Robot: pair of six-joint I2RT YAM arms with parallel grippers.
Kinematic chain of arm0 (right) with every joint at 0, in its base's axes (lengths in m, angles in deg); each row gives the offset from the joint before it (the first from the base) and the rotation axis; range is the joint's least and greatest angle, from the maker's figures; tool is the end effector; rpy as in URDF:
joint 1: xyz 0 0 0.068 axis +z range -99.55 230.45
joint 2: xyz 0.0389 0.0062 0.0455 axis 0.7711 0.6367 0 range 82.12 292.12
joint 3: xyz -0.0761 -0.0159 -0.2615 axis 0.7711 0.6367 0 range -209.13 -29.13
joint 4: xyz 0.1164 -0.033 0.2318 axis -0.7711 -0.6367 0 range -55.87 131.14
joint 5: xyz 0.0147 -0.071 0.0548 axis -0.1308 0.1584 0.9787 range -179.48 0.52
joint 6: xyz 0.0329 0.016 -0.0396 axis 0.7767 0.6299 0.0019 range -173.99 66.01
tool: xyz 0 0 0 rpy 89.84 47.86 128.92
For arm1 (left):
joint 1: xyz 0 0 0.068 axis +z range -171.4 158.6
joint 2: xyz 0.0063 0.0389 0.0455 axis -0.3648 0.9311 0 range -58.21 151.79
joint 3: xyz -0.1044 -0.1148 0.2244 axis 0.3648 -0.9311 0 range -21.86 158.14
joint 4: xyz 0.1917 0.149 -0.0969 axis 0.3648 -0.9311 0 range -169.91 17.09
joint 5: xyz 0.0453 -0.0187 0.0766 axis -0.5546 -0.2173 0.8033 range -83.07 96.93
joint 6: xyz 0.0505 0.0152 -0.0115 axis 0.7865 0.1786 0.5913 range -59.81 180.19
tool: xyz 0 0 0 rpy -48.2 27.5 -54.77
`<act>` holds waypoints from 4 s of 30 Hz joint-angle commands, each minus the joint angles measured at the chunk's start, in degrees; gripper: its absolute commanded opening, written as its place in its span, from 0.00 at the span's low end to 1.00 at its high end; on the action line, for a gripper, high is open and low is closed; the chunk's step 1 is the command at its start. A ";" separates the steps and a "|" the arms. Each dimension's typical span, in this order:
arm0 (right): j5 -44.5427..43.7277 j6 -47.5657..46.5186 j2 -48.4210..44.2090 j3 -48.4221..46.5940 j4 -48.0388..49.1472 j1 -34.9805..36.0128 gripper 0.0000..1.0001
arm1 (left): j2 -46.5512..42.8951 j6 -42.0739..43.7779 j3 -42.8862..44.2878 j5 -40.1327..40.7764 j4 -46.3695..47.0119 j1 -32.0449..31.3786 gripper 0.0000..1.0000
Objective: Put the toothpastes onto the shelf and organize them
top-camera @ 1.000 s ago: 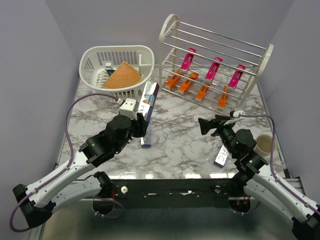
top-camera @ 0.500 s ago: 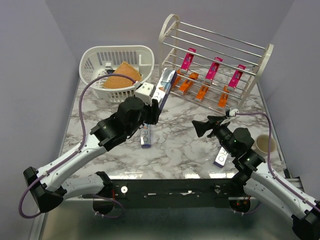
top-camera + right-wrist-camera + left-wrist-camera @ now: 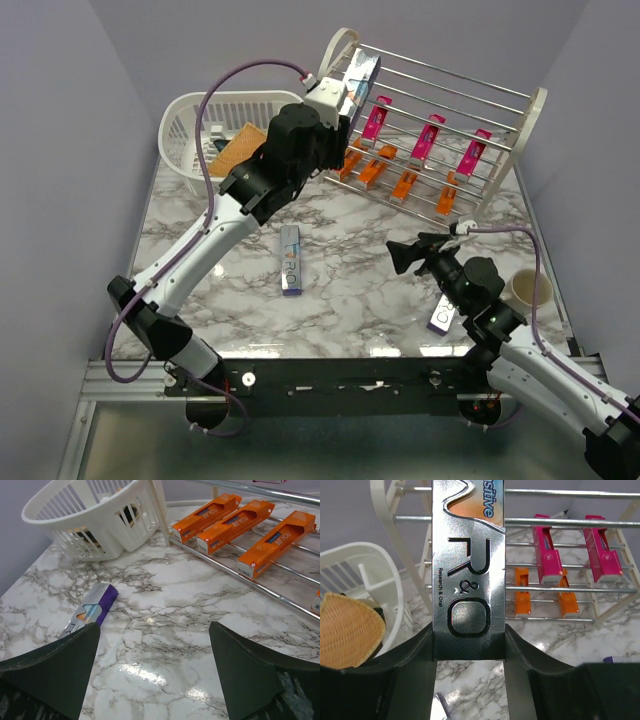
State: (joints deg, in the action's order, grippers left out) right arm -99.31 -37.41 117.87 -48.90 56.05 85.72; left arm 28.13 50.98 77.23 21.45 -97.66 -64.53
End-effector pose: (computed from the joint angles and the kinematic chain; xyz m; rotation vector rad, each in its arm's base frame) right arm 0.1397 0.0914 0.2559 -0.1274 1.6131 0.5673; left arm 0.2506 -0.2225 0.4669 0.3446 1.7606 -0.4331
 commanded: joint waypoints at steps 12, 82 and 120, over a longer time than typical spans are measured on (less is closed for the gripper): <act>1.56 -1.90 8.72 -0.62 4.59 -0.02 0.96 | 19.91 8.33 27.21 -11.09 4.44 7.27 0.51; 3.50 -3.39 16.90 -4.14 2.40 -0.02 0.95 | 13.08 -1.33 16.16 -8.92 21.85 10.18 0.99; 1.83 -3.57 18.39 -3.17 4.33 -0.02 0.95 | -20.18 -59.87 -69.73 44.72 1.72 -23.66 0.99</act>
State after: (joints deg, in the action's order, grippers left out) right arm -96.44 -40.12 135.99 -51.57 59.09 85.72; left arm 2.71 1.58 8.20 58.72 -94.62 -87.11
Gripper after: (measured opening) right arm 0.951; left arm 0.990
